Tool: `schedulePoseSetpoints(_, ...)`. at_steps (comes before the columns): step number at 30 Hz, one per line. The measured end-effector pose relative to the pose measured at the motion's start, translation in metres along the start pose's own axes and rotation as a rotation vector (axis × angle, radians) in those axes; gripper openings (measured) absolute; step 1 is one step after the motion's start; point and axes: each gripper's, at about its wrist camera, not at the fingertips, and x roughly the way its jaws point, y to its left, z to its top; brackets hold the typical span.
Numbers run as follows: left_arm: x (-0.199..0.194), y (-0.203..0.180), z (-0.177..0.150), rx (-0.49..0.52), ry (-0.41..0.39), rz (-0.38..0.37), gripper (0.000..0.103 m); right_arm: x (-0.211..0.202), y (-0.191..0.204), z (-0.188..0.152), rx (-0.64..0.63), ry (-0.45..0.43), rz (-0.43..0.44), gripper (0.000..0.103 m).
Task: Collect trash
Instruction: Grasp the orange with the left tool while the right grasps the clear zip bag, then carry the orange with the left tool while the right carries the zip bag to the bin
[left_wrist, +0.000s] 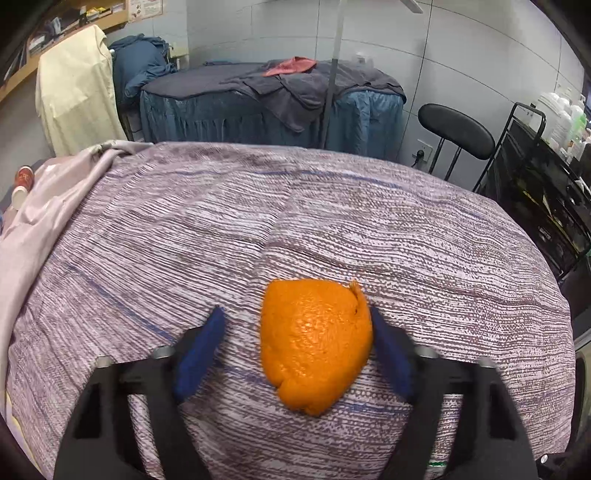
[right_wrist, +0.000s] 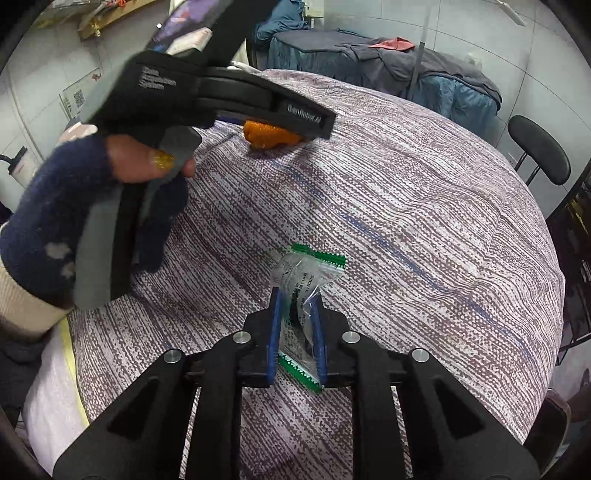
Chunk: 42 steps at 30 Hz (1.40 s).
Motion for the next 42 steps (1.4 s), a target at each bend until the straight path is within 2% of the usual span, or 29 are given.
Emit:
schedulePoseSetpoints(1,0.0,-0.001,-0.002,0.002,-0.003,-0.008,0.051,-0.001,0.0,0.0,0.004,-0.004,0.002,0.014)
schedulePoseSetpoints(3,-0.006,-0.002,-0.005,0.01,-0.029,0.005,0.047,-0.002,-0.002,0.0,0.008,-0.011,0.007,0.013)
schedulePoseSetpoints(6,-0.016,0.002,-0.012,-0.005,-0.042,-0.013,0.044,-0.005,-0.002,0.001,0.019,-0.031,0.011,0.011)
schedulePoseSetpoints(15,-0.083,-0.003,-0.045,-0.003,-0.145,-0.034,0.043,-0.036,-0.013,-0.015,0.079,-0.105,0.045,0.009)
schedulePoseSetpoints(22,-0.133,-0.017,-0.075,-0.02,-0.194,-0.083,0.043,-0.087,-0.022,-0.044,0.146,-0.241,0.066,0.009)
schedulePoseSetpoints(27,-0.163,-0.036,-0.097,-0.011,-0.227,-0.109,0.043,-0.116,-0.033,-0.065,0.187,-0.301,0.08,0.009)
schedulePoseSetpoints(33,-0.185,-0.058,-0.121,0.011,-0.243,-0.148,0.043,-0.141,-0.054,-0.089,0.238,-0.346,0.08,0.009)
schedulePoseSetpoints(38,-0.197,-0.075,-0.138,0.018,-0.248,-0.196,0.043,-0.164,-0.067,-0.118,0.295,-0.377,0.049,0.009)
schedulePoseSetpoints(42,-0.204,-0.092,-0.149,0.041,-0.261,-0.202,0.043,-0.177,-0.08,-0.139,0.334,-0.387,0.026,0.009)
